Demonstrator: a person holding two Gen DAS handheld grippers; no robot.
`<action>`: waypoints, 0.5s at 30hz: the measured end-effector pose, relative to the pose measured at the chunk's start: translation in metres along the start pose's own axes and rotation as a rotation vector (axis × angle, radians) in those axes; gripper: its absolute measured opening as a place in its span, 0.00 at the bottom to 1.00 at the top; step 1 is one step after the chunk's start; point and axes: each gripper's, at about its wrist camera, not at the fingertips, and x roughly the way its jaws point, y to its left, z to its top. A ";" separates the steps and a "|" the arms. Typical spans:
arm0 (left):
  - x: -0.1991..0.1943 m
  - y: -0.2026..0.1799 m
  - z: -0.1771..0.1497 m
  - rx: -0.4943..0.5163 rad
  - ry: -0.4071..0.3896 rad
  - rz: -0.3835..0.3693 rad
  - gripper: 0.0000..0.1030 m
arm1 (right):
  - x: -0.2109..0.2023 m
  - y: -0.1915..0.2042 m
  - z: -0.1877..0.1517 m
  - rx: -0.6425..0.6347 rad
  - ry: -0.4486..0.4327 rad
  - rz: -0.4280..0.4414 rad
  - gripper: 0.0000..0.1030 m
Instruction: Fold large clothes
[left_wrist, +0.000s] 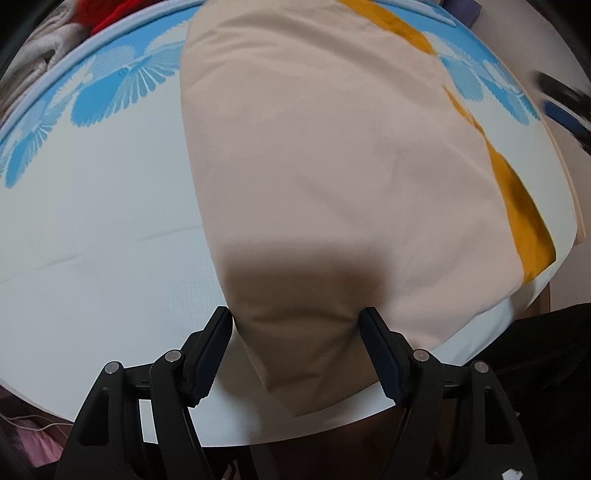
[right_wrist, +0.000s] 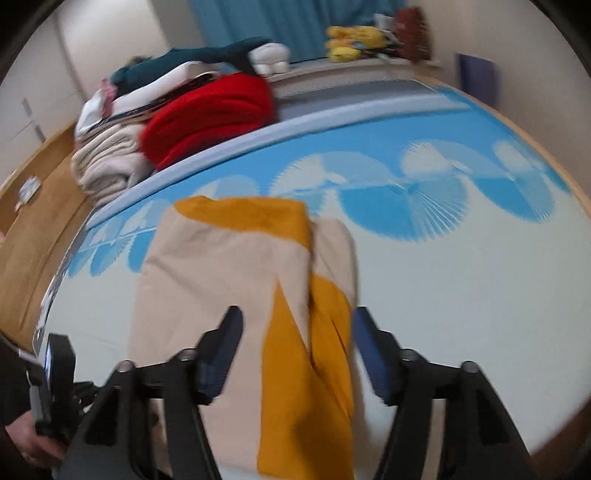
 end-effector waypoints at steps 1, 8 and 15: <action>-0.005 -0.001 0.001 -0.005 -0.016 0.004 0.68 | 0.017 0.001 0.009 0.015 0.023 -0.005 0.63; -0.015 0.015 0.008 -0.072 -0.053 0.004 0.68 | 0.142 -0.001 0.048 0.164 0.211 0.051 0.63; -0.012 0.015 0.008 -0.063 -0.032 -0.023 0.68 | 0.156 0.010 0.065 0.137 0.150 0.151 0.02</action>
